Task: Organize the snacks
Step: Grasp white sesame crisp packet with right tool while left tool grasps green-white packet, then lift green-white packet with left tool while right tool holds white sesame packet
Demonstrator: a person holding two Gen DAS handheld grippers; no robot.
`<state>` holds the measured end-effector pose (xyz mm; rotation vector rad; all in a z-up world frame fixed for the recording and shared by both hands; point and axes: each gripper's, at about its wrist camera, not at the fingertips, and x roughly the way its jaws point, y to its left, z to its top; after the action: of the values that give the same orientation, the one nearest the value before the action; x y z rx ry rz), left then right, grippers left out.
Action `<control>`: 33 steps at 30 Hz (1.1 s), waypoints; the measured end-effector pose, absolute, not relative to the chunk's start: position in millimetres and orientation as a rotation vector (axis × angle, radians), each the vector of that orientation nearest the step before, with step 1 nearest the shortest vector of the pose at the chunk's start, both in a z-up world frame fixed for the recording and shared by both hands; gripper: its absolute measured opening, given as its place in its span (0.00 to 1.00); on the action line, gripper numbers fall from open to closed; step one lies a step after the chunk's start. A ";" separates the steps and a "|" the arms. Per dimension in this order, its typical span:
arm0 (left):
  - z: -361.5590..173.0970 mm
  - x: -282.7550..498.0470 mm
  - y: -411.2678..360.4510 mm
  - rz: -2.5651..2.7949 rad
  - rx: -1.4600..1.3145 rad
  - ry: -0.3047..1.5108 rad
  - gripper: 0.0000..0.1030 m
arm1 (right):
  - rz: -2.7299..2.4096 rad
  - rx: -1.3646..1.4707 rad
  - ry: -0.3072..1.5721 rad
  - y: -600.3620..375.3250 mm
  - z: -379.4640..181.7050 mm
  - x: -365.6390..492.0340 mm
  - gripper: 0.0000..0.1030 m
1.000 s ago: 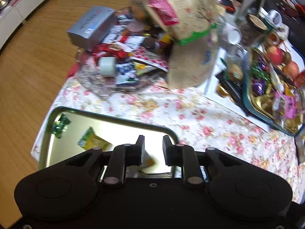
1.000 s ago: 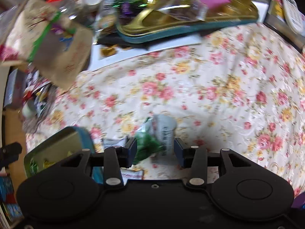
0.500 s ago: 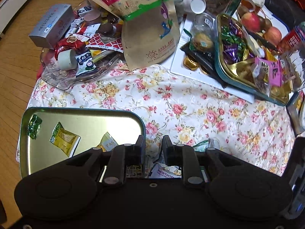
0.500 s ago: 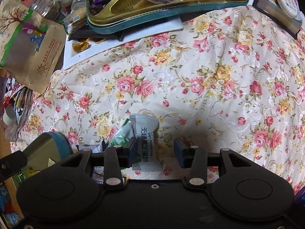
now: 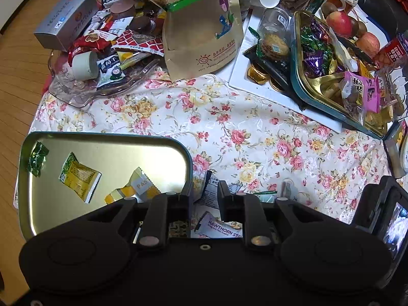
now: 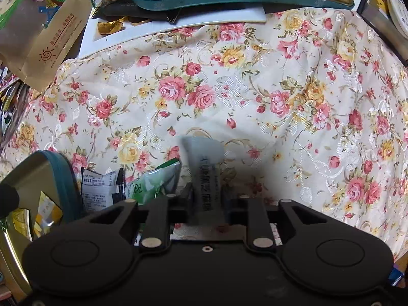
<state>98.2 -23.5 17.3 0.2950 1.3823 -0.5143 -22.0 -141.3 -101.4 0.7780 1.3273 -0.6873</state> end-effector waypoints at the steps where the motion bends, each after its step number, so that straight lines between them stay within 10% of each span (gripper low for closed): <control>1: 16.5 97.5 -24.9 -0.521 0.295 1.386 0.28 | -0.690 0.786 1.326 -142.5 -100.0 -23.8 0.22; 33: -50.0 44.6 -96.4 -0.608 0.444 1.499 0.28 | -0.722 0.939 1.166 -210.4 -21.4 -111.0 0.22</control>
<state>44.6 -96.4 -50.0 0.4438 1.4994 -0.6081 -111.0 -210.4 -21.4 0.9388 1.1660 -0.7224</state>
